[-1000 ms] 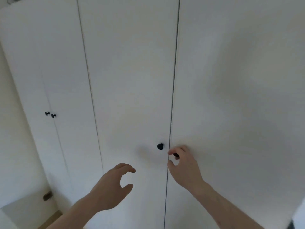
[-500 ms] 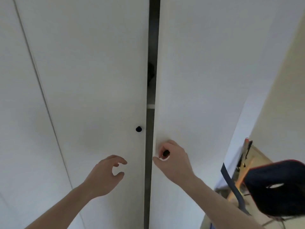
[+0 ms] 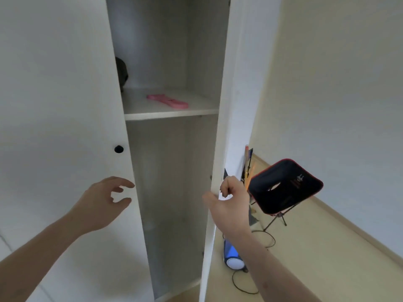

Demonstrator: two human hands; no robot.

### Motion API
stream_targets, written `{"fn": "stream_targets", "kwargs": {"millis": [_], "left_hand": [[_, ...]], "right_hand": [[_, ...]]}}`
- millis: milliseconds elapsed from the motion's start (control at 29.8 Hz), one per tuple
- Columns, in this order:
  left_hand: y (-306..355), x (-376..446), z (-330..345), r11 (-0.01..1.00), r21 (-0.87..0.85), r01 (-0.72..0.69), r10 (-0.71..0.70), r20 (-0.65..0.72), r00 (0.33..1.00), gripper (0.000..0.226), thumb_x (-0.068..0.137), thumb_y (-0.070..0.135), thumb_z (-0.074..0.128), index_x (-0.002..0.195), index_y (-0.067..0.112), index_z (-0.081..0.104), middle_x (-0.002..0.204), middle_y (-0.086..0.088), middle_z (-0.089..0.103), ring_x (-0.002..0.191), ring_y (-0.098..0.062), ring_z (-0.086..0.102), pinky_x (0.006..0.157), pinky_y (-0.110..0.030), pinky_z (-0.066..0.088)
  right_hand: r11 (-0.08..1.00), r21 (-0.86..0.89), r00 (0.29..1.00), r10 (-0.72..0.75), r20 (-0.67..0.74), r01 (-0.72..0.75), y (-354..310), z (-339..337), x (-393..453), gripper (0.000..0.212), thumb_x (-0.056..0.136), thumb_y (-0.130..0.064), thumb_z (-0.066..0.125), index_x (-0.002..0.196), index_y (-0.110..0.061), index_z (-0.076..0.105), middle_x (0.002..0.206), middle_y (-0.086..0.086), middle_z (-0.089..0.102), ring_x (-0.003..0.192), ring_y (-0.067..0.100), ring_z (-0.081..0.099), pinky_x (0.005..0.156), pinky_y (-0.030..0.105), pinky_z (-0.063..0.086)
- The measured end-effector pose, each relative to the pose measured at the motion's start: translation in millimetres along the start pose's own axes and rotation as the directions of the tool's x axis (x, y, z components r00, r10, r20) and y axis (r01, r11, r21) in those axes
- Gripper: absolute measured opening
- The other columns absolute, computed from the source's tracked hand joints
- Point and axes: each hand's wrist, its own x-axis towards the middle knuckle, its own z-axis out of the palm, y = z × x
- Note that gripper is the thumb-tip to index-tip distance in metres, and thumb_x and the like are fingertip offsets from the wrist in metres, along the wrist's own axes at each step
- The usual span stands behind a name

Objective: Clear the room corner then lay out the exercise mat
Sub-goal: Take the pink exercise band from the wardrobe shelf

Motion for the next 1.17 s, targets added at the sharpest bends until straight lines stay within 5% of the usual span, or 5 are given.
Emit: {"fn": "stream_targets", "kwargs": {"millis": [268,402,503,604,1174], "left_hand": [[7,-3,9,0.998,-0.059,-0.015,0.017,0.031,0.999,0.028,0.087,0.015,0.076,0.103,0.037,0.069,0.112,0.023,0.062,0.1,0.004,0.061,0.079,-0.024,0.048],[18,2,14,0.997,-0.066,-0.044,0.048,0.047,0.998,0.032,0.087,0.014,0.076,0.101,0.042,0.067,0.108,0.026,0.06,0.097,0.001,0.062,0.073,-0.022,0.047],[23,6,14,0.995,-0.082,-0.058,0.062,0.04,0.997,0.031,0.087,0.015,0.076,0.102,0.041,0.068,0.109,0.026,0.059,0.095,0.003,0.061,0.073,-0.022,0.046],[26,17,16,0.991,-0.077,-0.11,0.114,0.052,0.992,0.034,0.086,0.017,0.077,0.102,0.045,0.066,0.113,0.025,0.061,0.101,0.002,0.062,0.083,-0.028,0.051],[36,78,-32,0.981,0.09,-0.169,0.181,-0.135,0.974,0.038,0.082,0.02,0.078,0.109,0.043,0.065,0.113,0.028,0.059,0.101,0.001,0.062,0.083,-0.028,0.054]], "right_hand": [[0.977,0.207,0.911,0.12,-0.394,-0.039,20,-56,-4,0.036,0.075,0.004,0.061,0.086,-0.021,0.038,0.111,0.003,0.057,0.083,0.023,0.055,0.07,0.039,0.049],[0.984,0.16,0.864,0.016,-0.503,0.075,12,-70,-3,0.046,0.075,0.002,0.056,0.104,-0.03,0.04,0.134,-0.002,0.05,0.125,0.027,0.055,0.101,0.058,0.051],[0.995,0.032,0.872,-0.068,-0.485,0.096,0,-71,-6,0.054,0.078,0.011,0.059,0.115,-0.024,0.043,0.149,-0.001,0.034,0.147,0.015,0.031,0.121,0.04,0.032],[0.992,-0.083,0.872,-0.119,-0.474,0.09,-4,-81,-8,0.058,0.078,0.009,0.063,0.119,-0.028,0.045,0.161,-0.004,0.018,0.152,0.007,0.015,0.109,0.006,0.026],[0.934,-0.183,0.933,-0.257,0.25,0.306,-40,41,158,0.043,0.082,-0.014,0.072,0.122,-0.026,0.058,0.132,-0.013,0.048,0.126,0.009,0.051,0.099,0.015,0.037]]}}
